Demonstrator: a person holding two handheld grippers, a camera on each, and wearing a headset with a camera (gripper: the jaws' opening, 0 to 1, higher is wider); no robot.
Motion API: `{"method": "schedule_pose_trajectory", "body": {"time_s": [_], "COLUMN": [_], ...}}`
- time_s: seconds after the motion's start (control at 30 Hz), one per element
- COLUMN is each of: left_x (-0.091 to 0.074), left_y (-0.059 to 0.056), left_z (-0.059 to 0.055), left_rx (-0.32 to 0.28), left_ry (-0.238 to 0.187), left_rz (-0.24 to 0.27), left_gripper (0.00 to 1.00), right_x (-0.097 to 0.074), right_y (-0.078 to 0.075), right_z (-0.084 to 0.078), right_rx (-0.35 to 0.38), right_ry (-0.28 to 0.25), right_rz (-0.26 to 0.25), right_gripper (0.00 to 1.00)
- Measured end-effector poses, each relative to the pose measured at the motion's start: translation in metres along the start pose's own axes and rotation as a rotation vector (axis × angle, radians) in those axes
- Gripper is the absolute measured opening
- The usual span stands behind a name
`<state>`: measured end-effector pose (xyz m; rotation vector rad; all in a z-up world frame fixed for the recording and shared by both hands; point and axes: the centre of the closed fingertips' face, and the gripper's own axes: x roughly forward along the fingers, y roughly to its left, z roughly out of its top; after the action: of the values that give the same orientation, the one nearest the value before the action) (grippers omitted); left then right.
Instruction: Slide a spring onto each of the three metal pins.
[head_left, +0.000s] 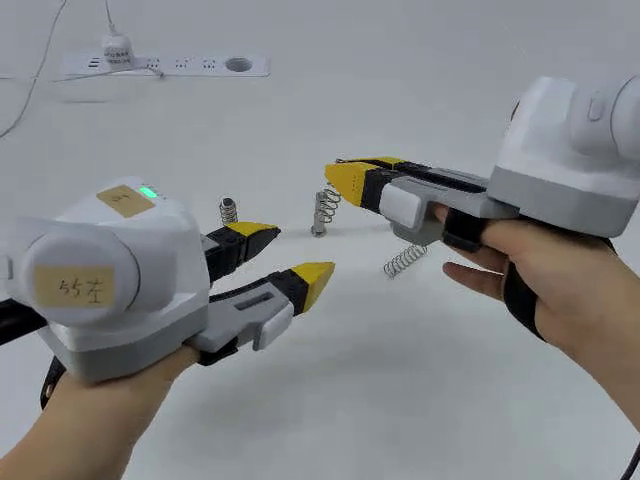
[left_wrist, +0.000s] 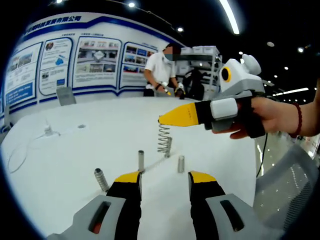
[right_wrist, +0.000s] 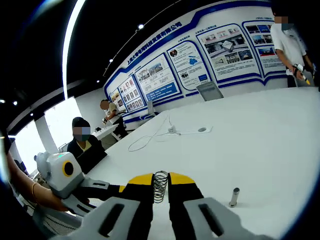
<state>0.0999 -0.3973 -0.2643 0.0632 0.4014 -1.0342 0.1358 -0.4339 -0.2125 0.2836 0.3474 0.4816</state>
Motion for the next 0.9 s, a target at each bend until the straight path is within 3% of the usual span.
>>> {"method": "schedule_pose_trajectory", "body": {"time_s": [0.33, 0.9], "left_x": [-0.004, -0.017], "left_y": [0.011, 0.029], "left_z": [-0.010, -0.022], "left_rx": [0.009, -0.003], "left_ry": [0.043, 0.053], "left_rz": [0.040, 0.116], "left_gripper": [0.51, 0.69], "right_x": [0.012, 0.040], "right_y": [-0.010, -0.035], "right_z": [0.007, 0.003], "right_rx": [-0.099, -0.250], "right_ry": [-0.003, 0.049], "right_rz": [-0.019, -0.081], "right_gripper": [0.11, 0.11]}}
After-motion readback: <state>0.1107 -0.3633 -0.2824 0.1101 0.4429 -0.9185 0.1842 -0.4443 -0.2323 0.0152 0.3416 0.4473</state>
